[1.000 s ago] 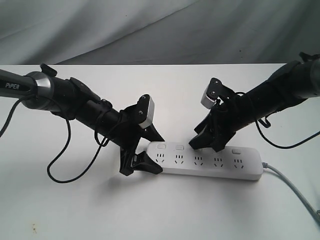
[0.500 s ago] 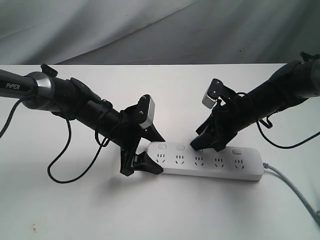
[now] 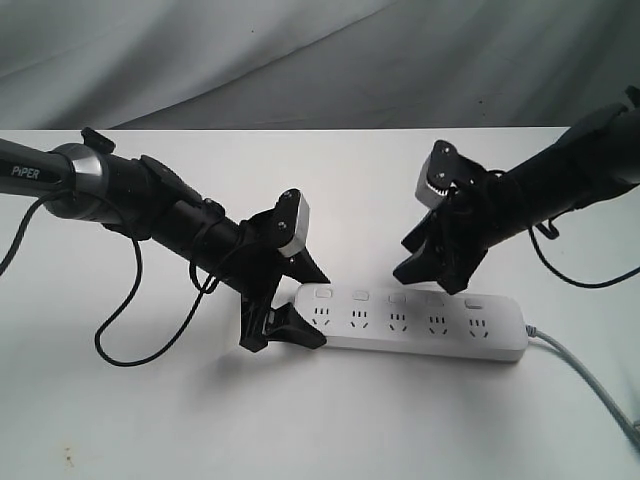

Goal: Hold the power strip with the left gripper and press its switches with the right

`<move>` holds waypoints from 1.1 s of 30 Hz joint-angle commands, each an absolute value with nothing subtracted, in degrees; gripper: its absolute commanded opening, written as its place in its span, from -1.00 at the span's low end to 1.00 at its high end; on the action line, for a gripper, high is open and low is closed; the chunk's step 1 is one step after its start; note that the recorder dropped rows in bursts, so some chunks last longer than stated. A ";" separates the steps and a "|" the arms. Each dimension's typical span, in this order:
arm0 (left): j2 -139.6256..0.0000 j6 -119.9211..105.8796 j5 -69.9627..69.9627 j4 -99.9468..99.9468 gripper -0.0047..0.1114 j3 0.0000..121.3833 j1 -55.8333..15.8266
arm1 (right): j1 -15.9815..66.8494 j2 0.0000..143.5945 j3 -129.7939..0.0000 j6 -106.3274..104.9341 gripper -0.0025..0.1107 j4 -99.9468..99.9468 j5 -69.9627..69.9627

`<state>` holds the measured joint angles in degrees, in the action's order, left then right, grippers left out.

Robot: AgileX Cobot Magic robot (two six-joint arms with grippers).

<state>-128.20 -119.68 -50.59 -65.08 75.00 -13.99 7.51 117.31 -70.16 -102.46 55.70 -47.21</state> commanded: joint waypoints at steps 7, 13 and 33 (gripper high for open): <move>-128.29 -119.96 -50.91 -65.35 -0.92 75.47 -14.19 | 1.33 114.40 -68.24 -103.88 -0.04 56.07 -53.57; -128.29 -119.96 -50.91 -65.35 -0.92 75.47 -14.19 | 1.31 114.40 -66.11 -105.37 -0.04 56.56 -49.40; -128.29 -119.96 -50.91 -65.35 -0.92 75.47 -14.19 | 1.31 118.89 -66.11 -106.63 -0.04 56.38 -48.61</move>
<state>-128.20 -119.68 -50.69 -65.08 75.00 -13.99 1.58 118.79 -66.41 -106.08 57.30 -49.58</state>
